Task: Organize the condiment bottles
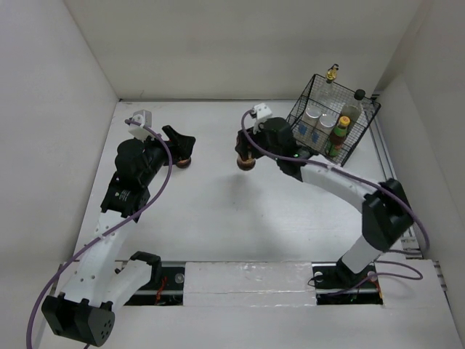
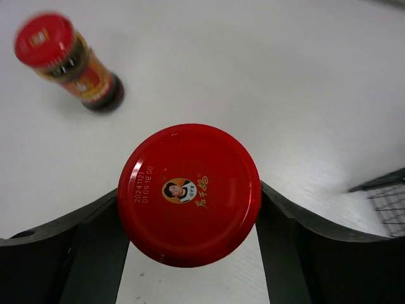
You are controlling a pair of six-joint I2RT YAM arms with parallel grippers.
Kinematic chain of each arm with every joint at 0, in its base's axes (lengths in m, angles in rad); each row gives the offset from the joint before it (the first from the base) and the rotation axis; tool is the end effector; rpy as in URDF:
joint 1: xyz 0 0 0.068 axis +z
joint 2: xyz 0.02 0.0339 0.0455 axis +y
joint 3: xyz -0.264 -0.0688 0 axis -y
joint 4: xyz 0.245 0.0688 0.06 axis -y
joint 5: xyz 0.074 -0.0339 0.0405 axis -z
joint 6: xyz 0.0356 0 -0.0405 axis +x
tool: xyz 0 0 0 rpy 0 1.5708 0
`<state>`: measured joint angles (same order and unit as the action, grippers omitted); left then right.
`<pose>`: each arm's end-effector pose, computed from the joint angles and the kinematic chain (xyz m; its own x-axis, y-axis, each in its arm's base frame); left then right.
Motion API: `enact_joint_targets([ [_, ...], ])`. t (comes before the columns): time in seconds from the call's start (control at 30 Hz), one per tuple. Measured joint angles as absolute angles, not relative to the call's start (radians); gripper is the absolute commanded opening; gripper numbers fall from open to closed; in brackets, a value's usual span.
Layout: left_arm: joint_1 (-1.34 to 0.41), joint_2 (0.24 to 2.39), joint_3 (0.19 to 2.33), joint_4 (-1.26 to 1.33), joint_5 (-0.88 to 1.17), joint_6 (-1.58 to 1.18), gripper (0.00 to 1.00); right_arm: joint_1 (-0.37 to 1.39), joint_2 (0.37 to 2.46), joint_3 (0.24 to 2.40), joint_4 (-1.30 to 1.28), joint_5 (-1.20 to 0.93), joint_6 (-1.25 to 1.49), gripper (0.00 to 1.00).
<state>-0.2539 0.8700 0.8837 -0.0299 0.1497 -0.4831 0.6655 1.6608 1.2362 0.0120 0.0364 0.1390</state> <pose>0.1953 -0.0562 0.3769 -0.1963 -0.4236 -0.8843 0.3405 0.8163 -0.4666 0.3092 0.2411 0.2862 -0.3942 -0.1334 -0.9093 -0.5414 0.8332 0.1125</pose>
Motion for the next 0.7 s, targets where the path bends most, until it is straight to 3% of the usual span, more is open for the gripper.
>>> enact_joint_targets([
  [0.23,-0.254,0.87,0.884,-0.03,0.154,-0.483,0.7,0.49,1.422,1.222,0.091,0.107,0.162,0.47],
  [0.43,-0.254,0.87,0.884,-0.03,0.154,-0.483,0.7,0.342,1.425,1.195,0.126,0.173,0.166,0.47],
  [0.7,-0.254,0.87,0.884,-0.03,0.154,-0.483,0.7,0.282,1.481,1.179,0.105,0.173,0.17,0.47],
])
